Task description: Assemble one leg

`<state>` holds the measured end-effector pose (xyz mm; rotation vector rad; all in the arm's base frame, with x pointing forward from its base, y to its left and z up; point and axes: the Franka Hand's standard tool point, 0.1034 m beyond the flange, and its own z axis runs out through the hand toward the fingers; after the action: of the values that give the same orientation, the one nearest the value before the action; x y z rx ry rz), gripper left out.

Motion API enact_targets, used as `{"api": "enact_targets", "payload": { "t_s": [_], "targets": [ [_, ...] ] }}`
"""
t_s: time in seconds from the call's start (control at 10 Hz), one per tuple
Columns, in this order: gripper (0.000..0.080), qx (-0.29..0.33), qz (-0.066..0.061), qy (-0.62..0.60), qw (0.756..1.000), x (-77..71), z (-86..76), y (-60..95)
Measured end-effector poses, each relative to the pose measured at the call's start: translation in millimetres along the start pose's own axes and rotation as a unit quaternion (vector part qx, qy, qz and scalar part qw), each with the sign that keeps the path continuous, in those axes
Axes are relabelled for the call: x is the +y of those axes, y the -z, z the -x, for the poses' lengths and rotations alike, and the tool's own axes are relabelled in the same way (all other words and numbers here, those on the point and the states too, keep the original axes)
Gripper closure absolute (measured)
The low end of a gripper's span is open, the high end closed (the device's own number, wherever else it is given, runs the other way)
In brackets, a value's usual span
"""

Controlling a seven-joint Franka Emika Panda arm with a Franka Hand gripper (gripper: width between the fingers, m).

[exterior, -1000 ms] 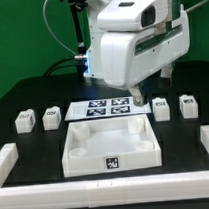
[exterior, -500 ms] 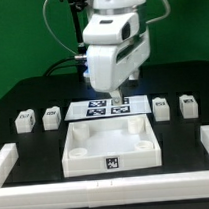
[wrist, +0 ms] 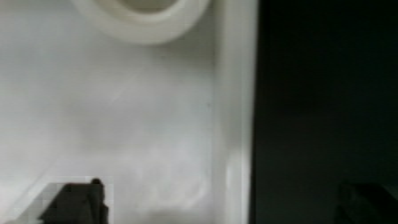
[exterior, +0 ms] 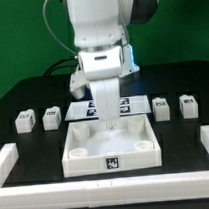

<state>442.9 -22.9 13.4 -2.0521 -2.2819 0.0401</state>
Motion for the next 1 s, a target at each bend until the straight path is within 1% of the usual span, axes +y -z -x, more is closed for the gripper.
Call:
{"api": "enact_targets", "payload": {
  "t_s": [0.1, 0.2, 0.3, 0.6, 0.7, 0.8, 1.0],
  "targets": [
    [0.015, 0.001, -0.002, -0.003, 1.0, 0.5, 1.6, -3.5],
    [0.015, 0.001, -0.002, -0.004, 1.0, 0.3, 1.6, -3.5],
    [0.027, 0.001, -0.002, -0.004, 1.0, 0.1, 1.6, -3.7],
    [0.0708, 0.001, -0.002, -0.005, 1.0, -0.2, 1.6, -3.9],
    [0.0708, 0.001, 0.001, -0.005, 1.0, 1.4, 2.2, -2.9],
    [0.0737, 0.001, 0.002, -0.005, 1.0, 1.8, 2.3, -2.7],
    [0.0737, 0.001, 0.002, -0.005, 1.0, 1.9, 2.3, -2.7]
  ]
}}
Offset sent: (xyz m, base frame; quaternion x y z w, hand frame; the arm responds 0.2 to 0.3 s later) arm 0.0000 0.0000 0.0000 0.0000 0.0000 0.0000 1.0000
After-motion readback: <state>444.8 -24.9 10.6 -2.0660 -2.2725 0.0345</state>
